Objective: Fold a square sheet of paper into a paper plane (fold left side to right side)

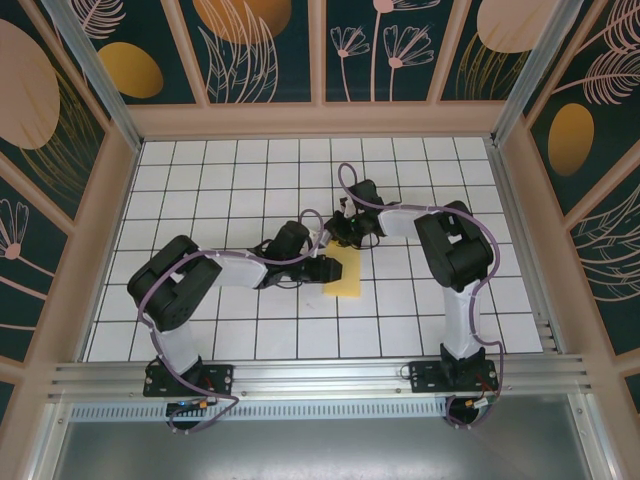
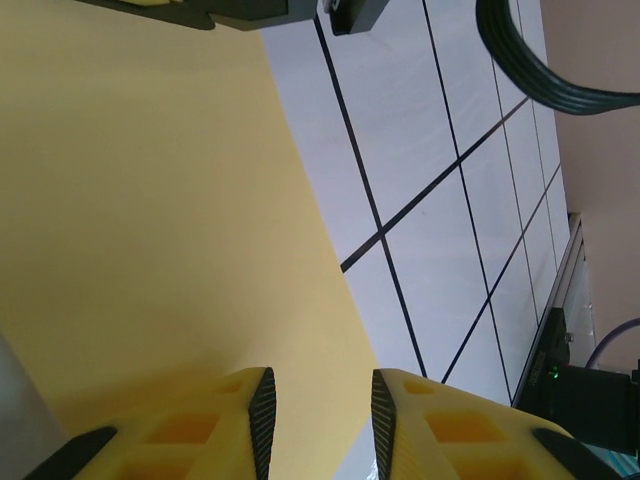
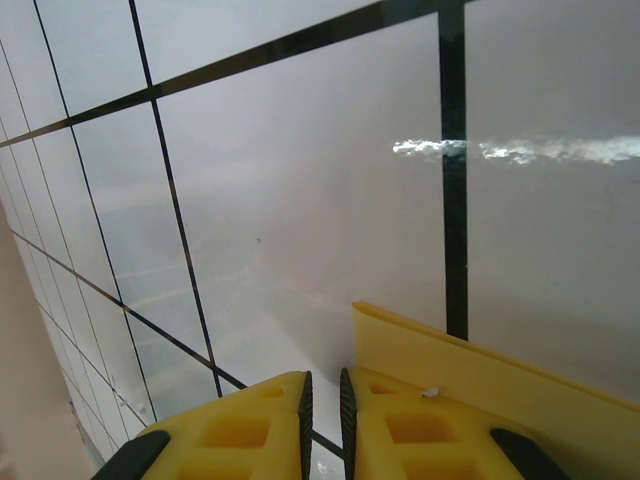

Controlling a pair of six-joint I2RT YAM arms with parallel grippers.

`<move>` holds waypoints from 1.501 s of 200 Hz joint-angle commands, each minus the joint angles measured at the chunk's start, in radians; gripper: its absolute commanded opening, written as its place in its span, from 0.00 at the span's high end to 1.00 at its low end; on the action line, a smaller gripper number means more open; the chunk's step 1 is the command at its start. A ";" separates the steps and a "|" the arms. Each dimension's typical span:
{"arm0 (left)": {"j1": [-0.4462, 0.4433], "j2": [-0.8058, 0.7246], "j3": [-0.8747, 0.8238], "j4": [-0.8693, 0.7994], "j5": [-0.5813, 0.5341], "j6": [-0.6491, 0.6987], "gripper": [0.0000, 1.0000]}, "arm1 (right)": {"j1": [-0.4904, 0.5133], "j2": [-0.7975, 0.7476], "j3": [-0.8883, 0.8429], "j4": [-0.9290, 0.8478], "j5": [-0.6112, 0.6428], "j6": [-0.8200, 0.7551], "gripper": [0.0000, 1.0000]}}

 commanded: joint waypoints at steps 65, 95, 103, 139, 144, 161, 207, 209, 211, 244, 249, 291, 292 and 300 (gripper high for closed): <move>-0.008 0.026 0.000 -0.126 -0.013 0.111 0.65 | 0.016 0.065 0.003 -0.094 0.069 -0.026 0.80; -0.017 0.022 -0.018 -0.125 0.005 0.122 0.65 | 0.017 0.067 0.003 -0.098 0.072 -0.026 0.80; -0.018 0.021 -0.026 -0.126 0.011 0.127 0.65 | 0.018 0.066 0.003 -0.098 0.073 -0.026 0.80; -0.032 0.011 -0.065 -0.123 0.029 0.134 0.65 | 0.018 0.067 0.002 -0.104 0.077 -0.026 0.80; -0.034 0.008 -0.070 -0.121 0.029 0.134 0.65 | 0.018 0.067 0.002 -0.105 0.077 -0.026 0.80; -0.040 0.001 -0.088 -0.118 0.033 0.134 0.65 | 0.018 0.067 0.000 -0.104 0.081 -0.024 0.80; -0.064 -0.013 -0.115 -0.128 0.039 0.143 0.65 | 0.019 0.072 0.003 -0.106 0.084 -0.020 0.80; -0.066 -0.013 -0.117 -0.129 0.039 0.143 0.65 | 0.021 0.072 0.002 -0.106 0.084 -0.020 0.80; -0.067 -0.013 -0.119 -0.129 0.039 0.143 0.65 | 0.021 0.072 0.002 -0.106 0.083 -0.020 0.80; -0.076 -0.024 -0.141 -0.124 0.038 0.137 0.65 | 0.022 0.074 0.002 -0.106 0.084 -0.019 0.80; -0.077 -0.027 -0.145 -0.121 0.040 0.134 0.65 | 0.023 0.074 0.003 -0.107 0.083 -0.018 0.80; -0.093 -0.032 -0.187 -0.059 0.058 0.101 0.64 | 0.024 0.078 0.006 -0.104 0.080 -0.018 0.80; -0.093 -0.032 -0.187 -0.057 0.059 0.100 0.64 | 0.024 0.079 0.006 -0.104 0.080 -0.018 0.80; -0.097 -0.033 -0.197 -0.040 0.059 0.092 0.64 | 0.024 0.079 0.006 -0.105 0.079 -0.019 0.80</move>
